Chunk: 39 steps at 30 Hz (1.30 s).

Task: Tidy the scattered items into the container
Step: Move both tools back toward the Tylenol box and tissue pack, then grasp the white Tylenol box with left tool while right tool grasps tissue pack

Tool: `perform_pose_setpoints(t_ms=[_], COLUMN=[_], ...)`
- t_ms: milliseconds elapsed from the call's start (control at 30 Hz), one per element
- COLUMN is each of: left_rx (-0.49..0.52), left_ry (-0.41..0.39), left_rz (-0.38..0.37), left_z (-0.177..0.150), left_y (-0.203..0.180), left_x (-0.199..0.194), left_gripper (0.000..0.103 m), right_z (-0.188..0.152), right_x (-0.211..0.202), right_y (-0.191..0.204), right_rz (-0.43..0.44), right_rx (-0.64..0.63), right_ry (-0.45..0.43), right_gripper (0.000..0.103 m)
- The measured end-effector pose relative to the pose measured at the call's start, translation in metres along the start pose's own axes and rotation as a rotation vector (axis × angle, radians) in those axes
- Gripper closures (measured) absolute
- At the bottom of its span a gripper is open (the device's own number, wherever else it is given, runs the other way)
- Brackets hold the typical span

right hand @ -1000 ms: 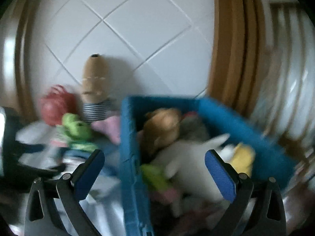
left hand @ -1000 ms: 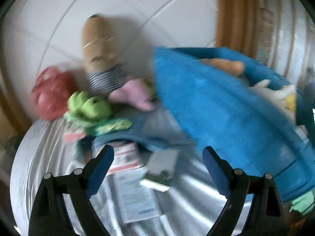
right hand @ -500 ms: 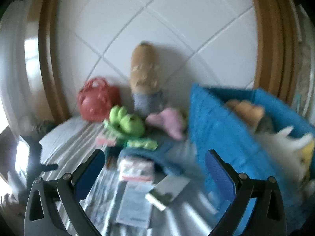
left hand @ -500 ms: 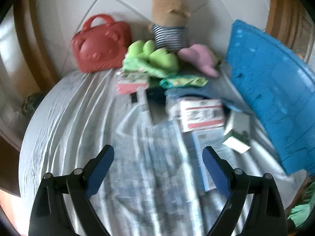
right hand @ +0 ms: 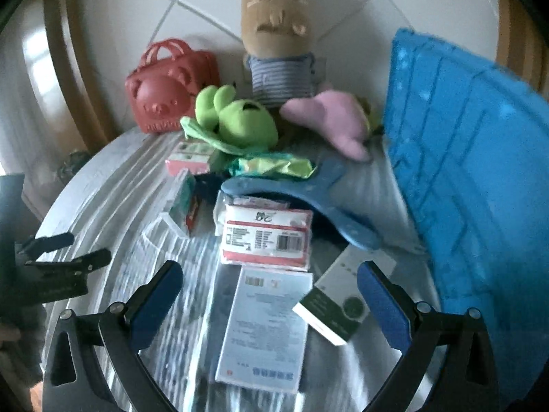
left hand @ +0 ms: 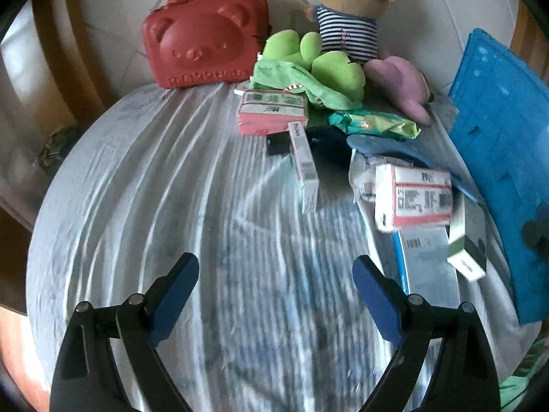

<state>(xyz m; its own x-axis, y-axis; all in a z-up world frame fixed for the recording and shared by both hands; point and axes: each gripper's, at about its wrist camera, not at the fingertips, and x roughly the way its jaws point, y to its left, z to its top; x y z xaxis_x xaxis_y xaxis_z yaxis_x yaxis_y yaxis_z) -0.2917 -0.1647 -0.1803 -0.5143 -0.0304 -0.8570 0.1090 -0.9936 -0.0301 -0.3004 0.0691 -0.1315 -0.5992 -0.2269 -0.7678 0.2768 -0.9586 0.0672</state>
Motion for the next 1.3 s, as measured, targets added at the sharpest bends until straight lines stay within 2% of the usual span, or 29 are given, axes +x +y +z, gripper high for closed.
perform_pose_setpoints(t_ms=[200,367,500,600,733,967,1000,1033,1100,1233,1300], left_rx=[0.019,0.028,0.035,0.042,0.059,0.062,0.059,0.056,0.048,0.04,0.035], left_ry=[0.018,0.053,0.059,0.062,0.057,0.052,0.054,0.059,0.066,0.048,0.032], left_rz=[-0.001,0.001,0.002,0.004,0.015,0.02,0.012,0.0,-0.02,-0.02,-0.016], left_z=[0.024,0.038,0.044,0.048,0.05,0.051,0.051,0.051,0.051,0.049,0.048], left_y=[-0.016,-0.02,-0.021,-0.021,-0.022,-0.021,-0.02,-0.018,-0.015,-0.009,-0.005], left_x=[0.057,0.102,0.121,0.132,0.142,0.15,0.151,0.151,0.151,0.14,0.13], left_gripper=[0.011,0.011,0.011,0.011,0.011,0.013,0.028,0.049,0.064,0.076,0.076], right_z=[0.01,0.015,0.017,0.018,0.022,0.028,0.027,0.026,0.025,0.025,0.024], right_x=[0.062,0.106,0.13,0.141,0.151,0.155,0.152,0.148,0.14,0.125,0.131], right_y=[0.002,0.0,0.001,0.007,0.009,0.011,0.009,0.006,-0.003,-0.022,-0.031], right_rz=[0.031,0.001,-0.022,-0.075,-0.103,-0.08,-0.066,-0.052,-0.024,-0.045,-0.036], right_rx=[0.01,0.041,0.062,0.042,0.03,0.011,0.013,0.025,0.066,0.099,0.108], right_ry=[0.065,0.107,0.121,0.118,0.081,0.094,0.09,0.085,0.08,0.061,0.11], right_gripper=[0.0,0.0,0.0,0.0,0.0,0.0,0.0,0.0,0.0,0.0,0.0])
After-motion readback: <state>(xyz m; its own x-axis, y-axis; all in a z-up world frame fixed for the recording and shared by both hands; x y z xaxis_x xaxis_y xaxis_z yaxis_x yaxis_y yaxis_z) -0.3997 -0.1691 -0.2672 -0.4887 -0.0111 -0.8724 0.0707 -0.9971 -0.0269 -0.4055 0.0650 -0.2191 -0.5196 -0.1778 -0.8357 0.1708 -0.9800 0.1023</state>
